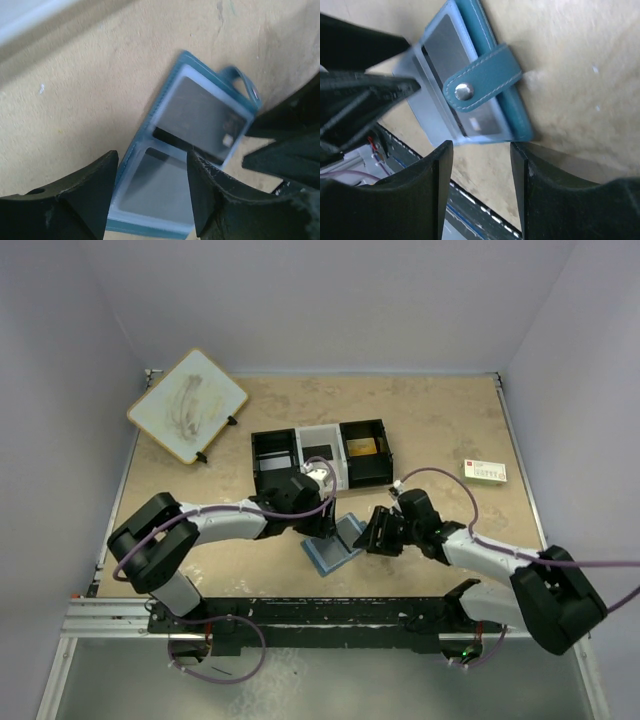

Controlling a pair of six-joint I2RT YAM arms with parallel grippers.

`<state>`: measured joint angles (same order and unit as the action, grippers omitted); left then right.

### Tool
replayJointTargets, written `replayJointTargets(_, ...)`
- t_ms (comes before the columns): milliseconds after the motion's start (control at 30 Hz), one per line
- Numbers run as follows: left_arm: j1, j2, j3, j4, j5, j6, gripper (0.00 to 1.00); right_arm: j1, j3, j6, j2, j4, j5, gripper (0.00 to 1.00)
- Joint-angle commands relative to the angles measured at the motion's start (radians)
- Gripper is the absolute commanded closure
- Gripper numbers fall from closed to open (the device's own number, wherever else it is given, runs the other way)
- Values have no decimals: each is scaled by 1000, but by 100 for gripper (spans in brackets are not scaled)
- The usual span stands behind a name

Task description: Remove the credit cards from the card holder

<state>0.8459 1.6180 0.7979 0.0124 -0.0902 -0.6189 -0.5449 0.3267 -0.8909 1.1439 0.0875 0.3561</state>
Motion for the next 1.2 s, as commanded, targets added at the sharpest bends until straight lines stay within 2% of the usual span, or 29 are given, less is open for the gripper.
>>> replayJointTargets(0, 36, -73, -90, -65, -27, -52, 46, -4, 111, 29, 126, 113, -17, 48)
replayJointTargets(200, 130, -196, -233, -142, 50, -204, 47, -13, 249, 118, 303, 173, 34, 52)
replayJointTargets(400, 267, -204, -297, -267, 137, -355, 47, -28, 367, 264, 396, 81, 75, 52)
replayJointTargets(500, 328, -198, -282, -240, 258, -414, 47, -28, 384, 269, 340, -1, -28, 51)
replayJointTargets(633, 340, -296, -284, -119, 405, -457, 47, -26, 341, 203, 212, -66, -171, 48)
replayJointTargets(700, 339, -385, -273, -30, 476, -449, 47, -27, 293, 149, 156, 4, -163, 49)
replayJointTargets(767, 334, -441, -249, 52, 543, -413, 47, -40, 218, 71, 118, 112, -70, 52)
replayJointTargets(833, 280, -440, -211, 104, 516, -344, 49, -73, 153, -21, 100, 264, -21, 55)
replayJointTargets(933, 184, -384, -145, 122, 420, -259, 56, -135, 103, -129, 108, 368, -39, 57)
replayJointTargets(1167, 143, -201, -22, 64, 276, -138, 66, -170, 12, -251, 196, 493, -102, 65)
